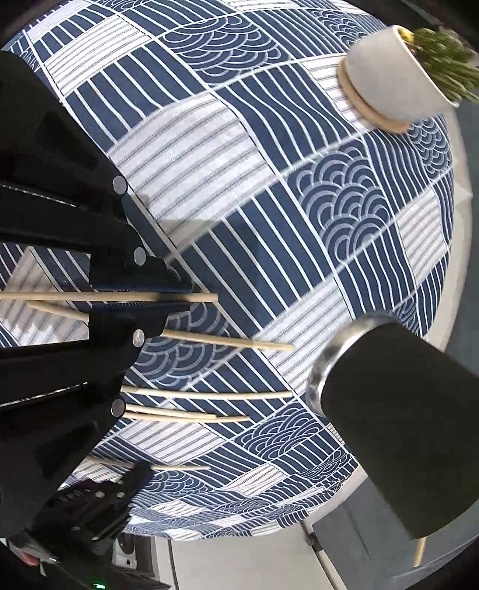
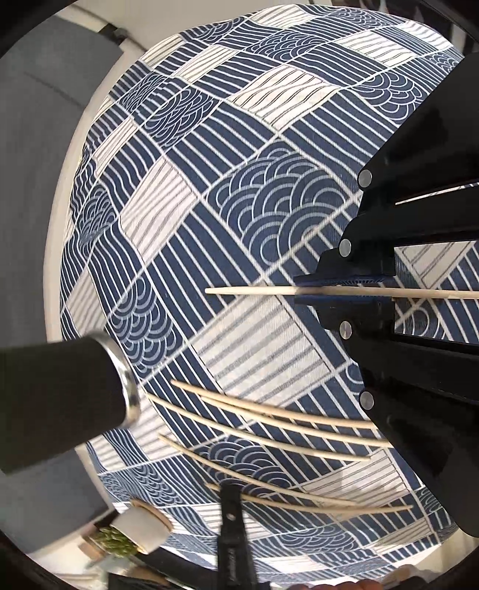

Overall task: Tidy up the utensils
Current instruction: 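Grasp a wooden stick with the right gripper while the left gripper grasps another, then lift both sticks over the black cup and lower them inside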

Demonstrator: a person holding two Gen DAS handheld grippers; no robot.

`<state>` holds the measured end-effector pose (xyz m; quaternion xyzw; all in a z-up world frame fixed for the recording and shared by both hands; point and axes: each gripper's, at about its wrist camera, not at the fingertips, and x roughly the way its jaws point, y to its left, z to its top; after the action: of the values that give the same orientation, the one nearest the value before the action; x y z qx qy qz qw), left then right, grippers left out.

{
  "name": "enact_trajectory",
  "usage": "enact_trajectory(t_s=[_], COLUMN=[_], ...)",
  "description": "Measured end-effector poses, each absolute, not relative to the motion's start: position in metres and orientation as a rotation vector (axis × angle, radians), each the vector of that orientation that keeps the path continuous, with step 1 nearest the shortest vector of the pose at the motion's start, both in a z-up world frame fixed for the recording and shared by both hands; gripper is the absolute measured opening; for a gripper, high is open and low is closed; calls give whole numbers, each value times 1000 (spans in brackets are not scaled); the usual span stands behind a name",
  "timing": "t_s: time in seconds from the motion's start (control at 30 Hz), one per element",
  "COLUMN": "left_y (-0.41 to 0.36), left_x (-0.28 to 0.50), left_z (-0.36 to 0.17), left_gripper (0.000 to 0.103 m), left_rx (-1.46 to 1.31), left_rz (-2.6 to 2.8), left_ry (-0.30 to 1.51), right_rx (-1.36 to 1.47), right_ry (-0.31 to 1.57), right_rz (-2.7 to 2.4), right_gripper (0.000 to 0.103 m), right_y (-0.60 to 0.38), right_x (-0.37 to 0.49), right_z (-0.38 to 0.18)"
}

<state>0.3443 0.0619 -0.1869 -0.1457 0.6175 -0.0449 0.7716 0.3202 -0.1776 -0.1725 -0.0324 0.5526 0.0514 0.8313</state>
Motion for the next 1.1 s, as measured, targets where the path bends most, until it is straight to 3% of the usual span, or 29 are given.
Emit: enact_trajectory(t_s=[0.33,1.1], left_y=[103,102], left_x=[336,370], left_z=[-166,-20], left_gripper=[5,5], left_rx=[-277,-109], left_rz=[-10,10], left_ry=[1327,1034], right_rx=[-10,-25], right_ry=[1062,769], right_rz=[164,277], right_gripper=[5,5], right_y=[-190,-187], right_x=[330,358], right_z=[-127,-15])
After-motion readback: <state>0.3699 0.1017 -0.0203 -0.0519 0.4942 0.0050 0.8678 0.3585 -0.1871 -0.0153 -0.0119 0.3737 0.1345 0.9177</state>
